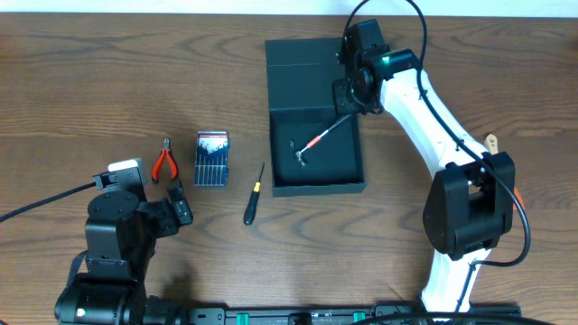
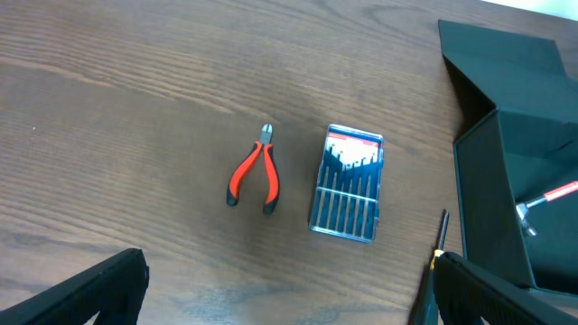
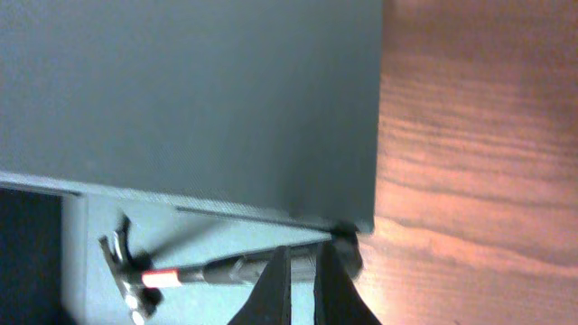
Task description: Pack container
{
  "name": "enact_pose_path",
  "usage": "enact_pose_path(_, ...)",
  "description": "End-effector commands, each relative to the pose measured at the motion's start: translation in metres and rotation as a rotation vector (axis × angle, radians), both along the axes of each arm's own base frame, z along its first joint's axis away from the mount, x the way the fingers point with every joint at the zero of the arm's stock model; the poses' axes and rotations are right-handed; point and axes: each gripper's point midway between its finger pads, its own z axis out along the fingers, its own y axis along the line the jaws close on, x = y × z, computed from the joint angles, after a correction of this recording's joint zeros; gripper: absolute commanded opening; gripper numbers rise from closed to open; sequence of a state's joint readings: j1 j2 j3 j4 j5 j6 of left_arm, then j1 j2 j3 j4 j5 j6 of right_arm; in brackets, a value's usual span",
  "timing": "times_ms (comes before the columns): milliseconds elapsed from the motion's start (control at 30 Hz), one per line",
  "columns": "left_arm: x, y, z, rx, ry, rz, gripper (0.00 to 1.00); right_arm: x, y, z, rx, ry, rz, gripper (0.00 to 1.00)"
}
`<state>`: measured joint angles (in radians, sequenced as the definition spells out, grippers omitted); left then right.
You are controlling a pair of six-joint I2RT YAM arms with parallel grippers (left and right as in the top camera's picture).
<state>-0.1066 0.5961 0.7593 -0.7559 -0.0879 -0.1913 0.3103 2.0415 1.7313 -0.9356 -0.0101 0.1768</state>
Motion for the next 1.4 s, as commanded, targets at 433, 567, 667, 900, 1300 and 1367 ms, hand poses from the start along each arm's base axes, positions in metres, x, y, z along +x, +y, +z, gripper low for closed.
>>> enact_pose_path(433,0.001,0.000,0.011,-0.015,-0.026,0.010,0.99,0.013,-0.018,0.005,-0.065,-0.048,-0.033,0.01)
enact_pose_path(567,0.001,0.000,0.011,-0.015,-0.026,0.010,0.98,0.020,-0.024,0.007,-0.063,-0.070,-0.049,0.01)
enact_pose_path(667,0.001,0.000,0.011,-0.015,-0.026,0.010,0.98,0.021,-0.030,0.007,-0.084,-0.072,-0.063,0.01)
enact_pose_path(900,0.001,0.000,0.011,-0.015,-0.026,0.010,0.98,0.022,-0.042,0.007,-0.121,-0.073,-0.084,0.01)
enact_pose_path(1300,0.001,0.000,0.011,-0.014,-0.026,0.010,0.98,0.013,-0.042,0.004,-0.131,-0.036,-0.060,0.01)
enact_pose_path(1367,0.001,0.000,0.011,-0.015,-0.026,0.010,0.98,0.011,-0.043,0.003,-0.135,-0.028,-0.052,0.01)
